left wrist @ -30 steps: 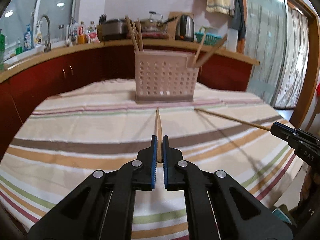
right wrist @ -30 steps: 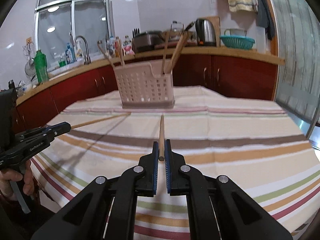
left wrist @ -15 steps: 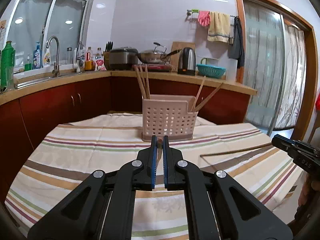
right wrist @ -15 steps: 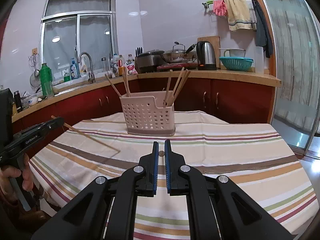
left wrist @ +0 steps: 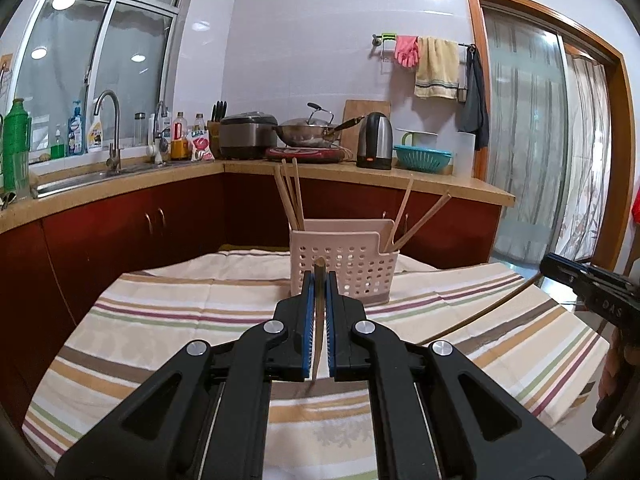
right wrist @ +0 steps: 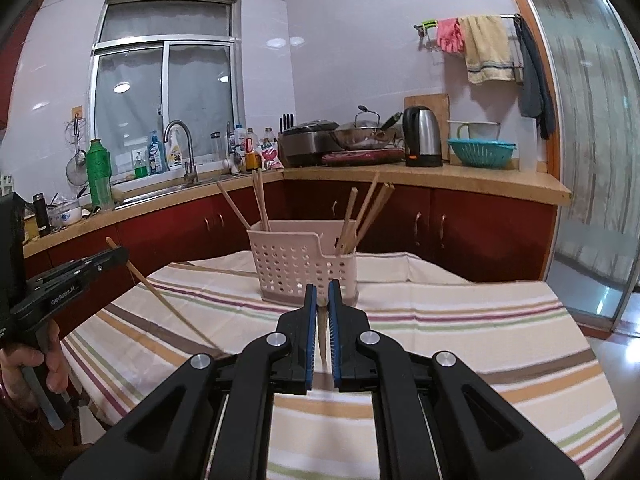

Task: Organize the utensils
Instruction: 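Lift both held chopsticks upright and carry them over the pink caddy, then lower both upright chopsticks into the pink caddy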

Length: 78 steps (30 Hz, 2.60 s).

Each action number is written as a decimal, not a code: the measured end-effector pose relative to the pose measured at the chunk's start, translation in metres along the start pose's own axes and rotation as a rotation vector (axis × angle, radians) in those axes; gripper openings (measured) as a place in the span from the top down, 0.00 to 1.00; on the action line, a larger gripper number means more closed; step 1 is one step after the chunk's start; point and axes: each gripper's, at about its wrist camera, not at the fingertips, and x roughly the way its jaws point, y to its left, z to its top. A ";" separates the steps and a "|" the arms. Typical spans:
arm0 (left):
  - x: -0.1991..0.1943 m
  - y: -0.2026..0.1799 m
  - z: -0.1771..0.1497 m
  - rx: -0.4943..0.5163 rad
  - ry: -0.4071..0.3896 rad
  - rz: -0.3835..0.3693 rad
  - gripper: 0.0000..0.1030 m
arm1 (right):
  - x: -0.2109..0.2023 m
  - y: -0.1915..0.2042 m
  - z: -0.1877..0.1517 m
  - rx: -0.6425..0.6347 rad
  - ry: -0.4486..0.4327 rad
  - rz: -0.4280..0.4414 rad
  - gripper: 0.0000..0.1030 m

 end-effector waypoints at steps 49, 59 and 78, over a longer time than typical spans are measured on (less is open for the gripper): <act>0.071 -0.006 0.149 0.021 -0.282 -0.087 0.94 | 0.066 0.003 0.144 -0.064 -0.290 0.060 0.94; 0.126 -0.003 0.165 0.022 -0.289 -0.064 0.94 | 0.121 -0.004 0.155 -0.059 -0.293 0.046 0.94; 0.196 0.007 0.113 0.017 -0.149 -0.048 0.94 | 0.188 -0.021 0.114 -0.017 -0.148 0.026 0.94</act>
